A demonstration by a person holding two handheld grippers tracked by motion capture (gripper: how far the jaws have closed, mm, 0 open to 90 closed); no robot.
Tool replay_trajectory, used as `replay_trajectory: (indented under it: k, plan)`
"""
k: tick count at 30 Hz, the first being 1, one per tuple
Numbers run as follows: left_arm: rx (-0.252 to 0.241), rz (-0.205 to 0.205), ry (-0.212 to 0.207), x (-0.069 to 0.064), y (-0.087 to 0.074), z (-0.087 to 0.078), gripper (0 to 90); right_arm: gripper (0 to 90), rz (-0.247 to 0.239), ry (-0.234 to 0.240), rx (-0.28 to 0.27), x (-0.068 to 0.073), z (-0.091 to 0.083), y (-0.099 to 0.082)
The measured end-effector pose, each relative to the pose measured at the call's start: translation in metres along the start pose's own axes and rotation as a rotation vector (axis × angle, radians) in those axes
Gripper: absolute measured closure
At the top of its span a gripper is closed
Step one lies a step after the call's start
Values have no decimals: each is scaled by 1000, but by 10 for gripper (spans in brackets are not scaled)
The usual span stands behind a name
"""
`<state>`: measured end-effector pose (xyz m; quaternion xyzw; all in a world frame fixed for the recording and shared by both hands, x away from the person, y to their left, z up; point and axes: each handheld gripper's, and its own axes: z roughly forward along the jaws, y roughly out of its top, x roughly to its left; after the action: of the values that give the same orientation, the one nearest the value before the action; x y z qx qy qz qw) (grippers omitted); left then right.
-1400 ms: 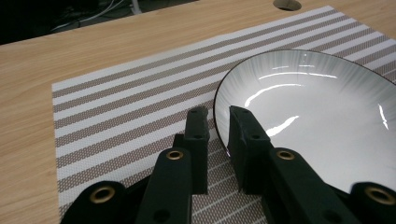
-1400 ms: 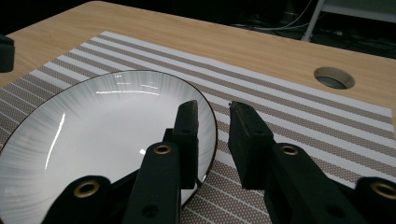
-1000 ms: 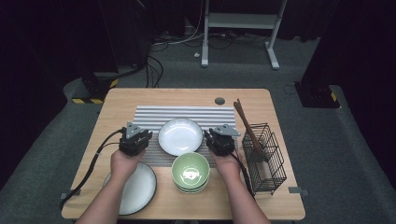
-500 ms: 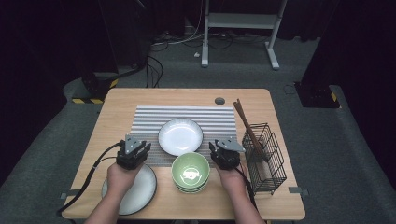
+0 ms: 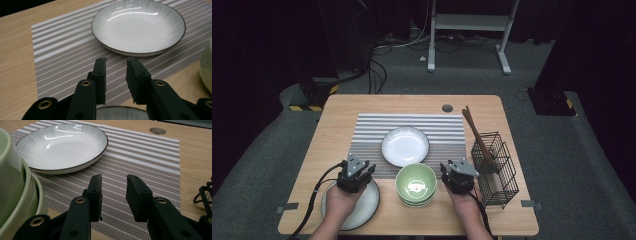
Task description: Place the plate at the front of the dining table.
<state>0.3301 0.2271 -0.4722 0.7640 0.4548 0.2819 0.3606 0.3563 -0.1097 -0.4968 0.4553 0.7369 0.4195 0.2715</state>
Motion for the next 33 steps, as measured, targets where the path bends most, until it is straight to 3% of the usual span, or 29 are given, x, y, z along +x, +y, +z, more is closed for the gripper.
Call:
replay_trajectory:
  k: [12, 20, 25, 33]
  plan:
    - [36, 18, -37, -8, -7, -5, 672, 589, 14, -34, 35, -1, -13, -18]
    - [64, 9, -75, -3, -4, -6, 656, 512, -7, -58, 80, 6, -18, -26]
    - [87, -2, -93, -1, -3, -2, 635, 512, -16, -73, 89, 10, -18, -29]
    - [172, 33, -124, 3, 10, 2, 552, 477, -10, -49, 113, 11, -16, -32]
